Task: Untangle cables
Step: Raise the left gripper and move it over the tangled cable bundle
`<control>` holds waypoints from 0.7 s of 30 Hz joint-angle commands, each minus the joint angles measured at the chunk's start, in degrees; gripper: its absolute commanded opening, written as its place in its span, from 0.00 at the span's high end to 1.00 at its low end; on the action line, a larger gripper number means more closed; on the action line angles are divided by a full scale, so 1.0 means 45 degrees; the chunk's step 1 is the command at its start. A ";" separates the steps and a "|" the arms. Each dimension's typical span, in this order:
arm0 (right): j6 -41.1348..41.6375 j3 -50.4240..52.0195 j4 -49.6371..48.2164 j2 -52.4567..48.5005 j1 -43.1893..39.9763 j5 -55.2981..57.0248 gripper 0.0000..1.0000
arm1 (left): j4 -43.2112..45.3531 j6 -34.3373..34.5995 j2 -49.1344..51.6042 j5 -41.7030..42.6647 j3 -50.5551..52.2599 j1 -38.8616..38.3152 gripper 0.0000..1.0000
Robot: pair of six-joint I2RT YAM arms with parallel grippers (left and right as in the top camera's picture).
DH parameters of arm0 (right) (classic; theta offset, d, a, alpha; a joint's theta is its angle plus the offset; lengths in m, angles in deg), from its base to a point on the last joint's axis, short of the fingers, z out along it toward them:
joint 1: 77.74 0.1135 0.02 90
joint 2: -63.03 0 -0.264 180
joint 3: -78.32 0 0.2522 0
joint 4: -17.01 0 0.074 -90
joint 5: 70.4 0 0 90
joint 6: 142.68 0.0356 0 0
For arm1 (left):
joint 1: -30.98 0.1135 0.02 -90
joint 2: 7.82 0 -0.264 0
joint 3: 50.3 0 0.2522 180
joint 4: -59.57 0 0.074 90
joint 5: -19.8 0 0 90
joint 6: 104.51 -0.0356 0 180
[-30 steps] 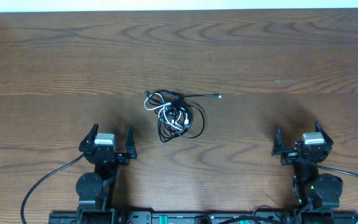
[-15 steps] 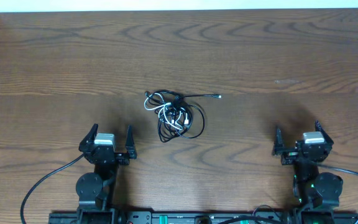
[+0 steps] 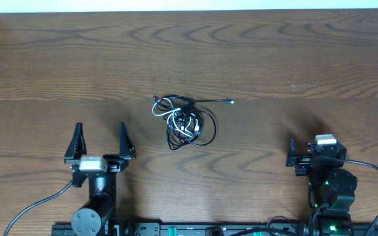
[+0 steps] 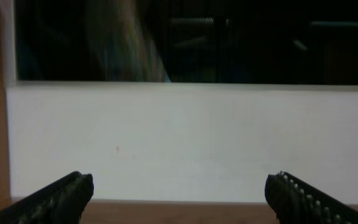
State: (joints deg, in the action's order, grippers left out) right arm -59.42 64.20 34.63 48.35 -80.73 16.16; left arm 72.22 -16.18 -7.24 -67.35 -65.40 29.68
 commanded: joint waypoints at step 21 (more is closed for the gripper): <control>-0.0141 0.0010 0.0044 -0.0491 -0.0068 -0.0073 0.01 | -1.4610 0.1481 1.0132 0.3235 -1.6558 -0.0039 0.06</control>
State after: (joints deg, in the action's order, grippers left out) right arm -59.44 64.20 34.65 46.16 -80.75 16.16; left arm 9.21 -9.97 32.26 -56.29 -134.84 29.68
